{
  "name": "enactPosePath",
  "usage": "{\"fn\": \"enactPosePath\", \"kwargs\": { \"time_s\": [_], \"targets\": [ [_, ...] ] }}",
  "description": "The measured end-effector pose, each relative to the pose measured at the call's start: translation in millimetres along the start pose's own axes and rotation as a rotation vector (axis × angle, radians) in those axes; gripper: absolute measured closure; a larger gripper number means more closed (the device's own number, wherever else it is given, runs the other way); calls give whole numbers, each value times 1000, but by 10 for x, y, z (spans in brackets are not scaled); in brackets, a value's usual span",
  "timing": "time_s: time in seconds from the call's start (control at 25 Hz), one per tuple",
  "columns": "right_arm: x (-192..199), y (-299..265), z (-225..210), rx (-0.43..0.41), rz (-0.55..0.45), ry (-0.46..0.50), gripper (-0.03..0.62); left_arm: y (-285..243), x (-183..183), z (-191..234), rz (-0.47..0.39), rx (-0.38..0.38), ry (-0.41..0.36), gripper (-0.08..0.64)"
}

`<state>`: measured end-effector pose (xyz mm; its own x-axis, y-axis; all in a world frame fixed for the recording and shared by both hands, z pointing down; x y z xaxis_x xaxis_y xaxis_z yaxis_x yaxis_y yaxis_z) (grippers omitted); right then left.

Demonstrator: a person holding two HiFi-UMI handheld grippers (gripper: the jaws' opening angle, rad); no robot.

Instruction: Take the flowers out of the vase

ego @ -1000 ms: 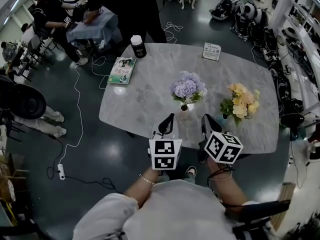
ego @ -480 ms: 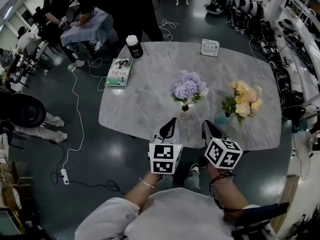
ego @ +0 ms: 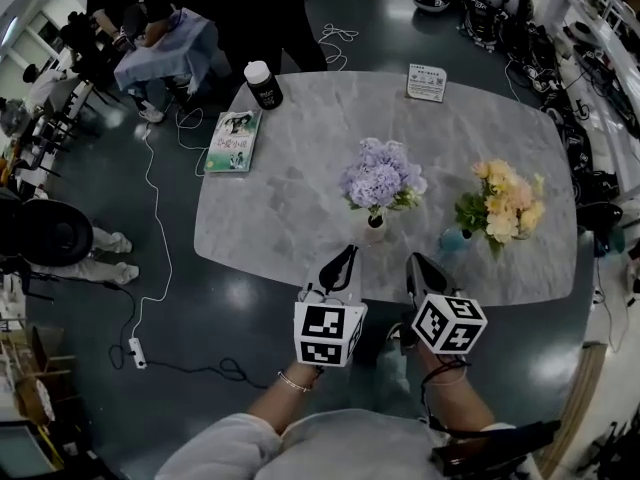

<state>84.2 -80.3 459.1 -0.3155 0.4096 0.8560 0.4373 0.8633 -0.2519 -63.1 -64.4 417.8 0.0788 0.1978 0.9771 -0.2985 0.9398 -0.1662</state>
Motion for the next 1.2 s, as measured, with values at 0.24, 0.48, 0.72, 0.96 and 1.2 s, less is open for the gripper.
{"fn": "enactPosePath", "kwargs": {
  "time_s": [0.24, 0.48, 0.72, 0.96, 1.2],
  "targets": [
    [147, -153, -4, -67, -19, 72, 586, -77, 208, 73, 19, -19, 6, 549],
    [267, -358, 85, -151, -29, 125, 584, -126, 403, 197, 46, -43, 10, 549],
    [353, -515, 117, -194, -36, 141, 532, -148, 548, 309, 64, -66, 7, 550],
    [383, -635, 157, -226, -29, 187, 458, -143, 620, 388, 77, -79, 5, 549],
    [416, -746, 215, -257, -8, 257, 392, -140, 659, 420, 85, -83, 7, 550]
  ]
}}
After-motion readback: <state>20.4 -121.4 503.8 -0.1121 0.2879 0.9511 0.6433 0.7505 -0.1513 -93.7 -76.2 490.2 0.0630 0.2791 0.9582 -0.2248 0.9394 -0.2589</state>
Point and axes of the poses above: the fingertips, and each gripper's own axes: y backward along the fingers, z to its left, x out of its underside, the point moved 4 cm from there along y, backward along the fingers, and after that the axes turned 14 degrees about -z, right-handed, at the moved point
